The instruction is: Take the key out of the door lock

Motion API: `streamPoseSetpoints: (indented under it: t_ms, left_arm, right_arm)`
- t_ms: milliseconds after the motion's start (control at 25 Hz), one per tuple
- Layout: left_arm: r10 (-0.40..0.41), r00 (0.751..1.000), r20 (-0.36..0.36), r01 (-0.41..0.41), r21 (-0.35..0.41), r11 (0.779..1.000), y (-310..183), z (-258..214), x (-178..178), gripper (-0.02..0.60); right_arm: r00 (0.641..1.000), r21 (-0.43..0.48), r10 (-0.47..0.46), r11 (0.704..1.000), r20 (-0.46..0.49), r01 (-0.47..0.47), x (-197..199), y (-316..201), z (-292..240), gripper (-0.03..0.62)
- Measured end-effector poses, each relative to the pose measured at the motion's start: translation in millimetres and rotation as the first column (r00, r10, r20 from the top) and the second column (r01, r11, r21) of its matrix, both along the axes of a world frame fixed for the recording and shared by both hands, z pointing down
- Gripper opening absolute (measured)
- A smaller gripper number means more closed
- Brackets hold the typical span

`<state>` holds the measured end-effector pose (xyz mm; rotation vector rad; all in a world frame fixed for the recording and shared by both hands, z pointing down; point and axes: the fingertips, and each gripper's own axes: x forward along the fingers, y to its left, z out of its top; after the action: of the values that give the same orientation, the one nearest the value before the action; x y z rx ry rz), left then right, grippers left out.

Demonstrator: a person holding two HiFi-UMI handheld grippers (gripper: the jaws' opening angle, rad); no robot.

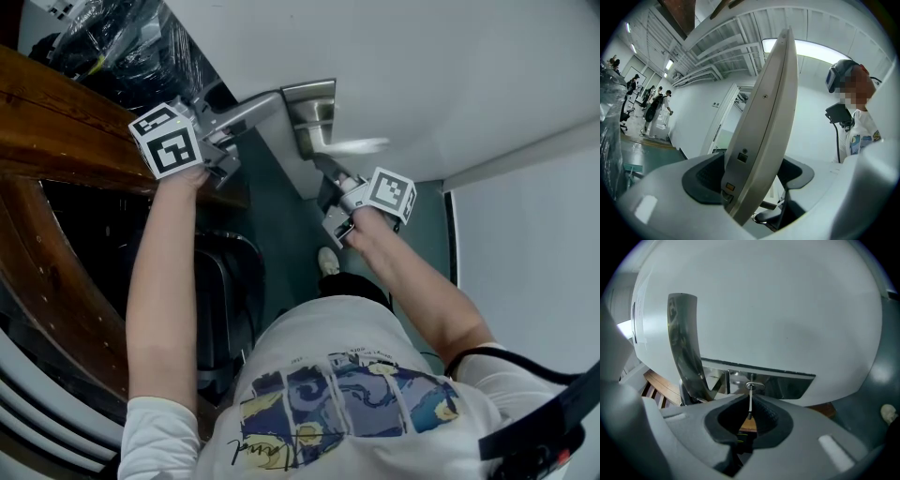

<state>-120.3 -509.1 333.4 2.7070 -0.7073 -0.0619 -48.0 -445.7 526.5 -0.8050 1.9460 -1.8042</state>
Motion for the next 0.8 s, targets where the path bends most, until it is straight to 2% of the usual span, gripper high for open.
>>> streamPoseSetpoints:
  t_ms: [200,480,640,800]
  left_arm:
    - [-0.004,1.0,0.001,0.004,-0.007,1.0,-1,1,-1,0.345]
    - [-0.023,1.0,-0.01,0.023,-0.005,1.0,1,-1,-1,0.341]
    - [-0.038,0.999,-0.009,0.038,0.023,0.999,4,-1,-3,0.304]
    - [-0.084,0.996,-0.011,0.085,0.038,0.996,9,-3,-12,0.295]
  right_arm:
    - [0.999,-0.045,0.015,0.999,0.03,-0.013,3,13,0,0.025]
    - [1.0,-0.054,0.01,0.999,-0.009,-0.01,19,36,1,0.025]
    - [1.0,-0.04,0.003,0.999,-0.019,-0.004,26,47,2,0.025]
    - [0.999,-0.026,-0.009,1.0,-0.034,0.008,28,60,2,0.025]
